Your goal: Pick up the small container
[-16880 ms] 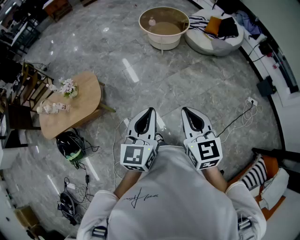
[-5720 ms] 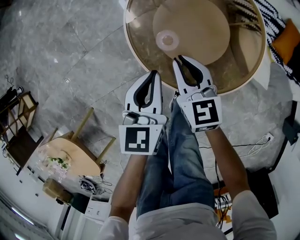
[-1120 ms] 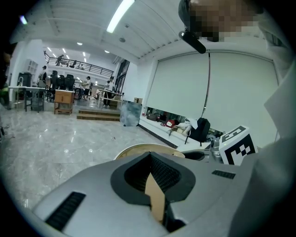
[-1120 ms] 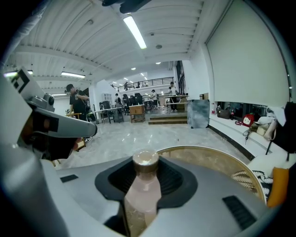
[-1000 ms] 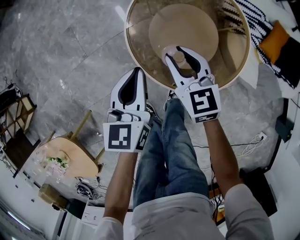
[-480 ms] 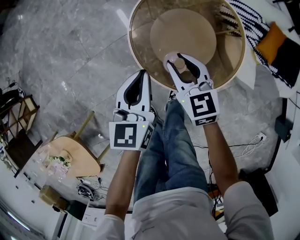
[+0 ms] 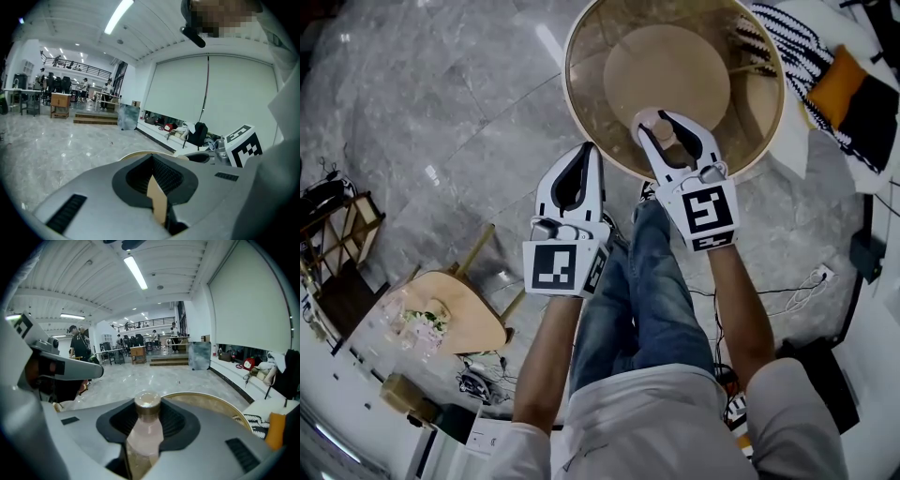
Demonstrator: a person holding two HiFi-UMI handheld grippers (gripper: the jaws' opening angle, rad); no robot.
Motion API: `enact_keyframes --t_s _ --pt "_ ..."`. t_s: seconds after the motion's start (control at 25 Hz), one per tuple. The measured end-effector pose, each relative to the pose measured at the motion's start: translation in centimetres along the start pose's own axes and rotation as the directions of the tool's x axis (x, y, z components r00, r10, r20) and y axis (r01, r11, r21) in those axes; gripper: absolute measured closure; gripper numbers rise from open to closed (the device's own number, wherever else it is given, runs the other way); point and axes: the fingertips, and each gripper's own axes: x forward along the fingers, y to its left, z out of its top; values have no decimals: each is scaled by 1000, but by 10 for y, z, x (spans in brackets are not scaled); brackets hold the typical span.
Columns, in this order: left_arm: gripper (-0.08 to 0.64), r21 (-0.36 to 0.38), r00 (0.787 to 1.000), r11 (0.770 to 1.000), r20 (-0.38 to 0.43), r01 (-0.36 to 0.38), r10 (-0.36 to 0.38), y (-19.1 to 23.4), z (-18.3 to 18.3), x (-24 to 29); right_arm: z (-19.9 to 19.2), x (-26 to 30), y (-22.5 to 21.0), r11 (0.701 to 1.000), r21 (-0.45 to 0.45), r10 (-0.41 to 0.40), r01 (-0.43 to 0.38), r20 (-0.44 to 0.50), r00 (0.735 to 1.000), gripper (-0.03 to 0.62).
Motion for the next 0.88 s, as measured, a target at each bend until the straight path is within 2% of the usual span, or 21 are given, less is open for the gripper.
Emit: enact_keyframes --t_s 0.56,0.88 --pt "545 7 1000 1000 17 1 -1 -4 32 -25 32 -27 6 1000 -6 -11 11 -3 1000 453" --pt "545 11 999 999 32 34 -35 -21 54 -40 52 -52 9 1000 -10 -25 25 -9 1000 453"
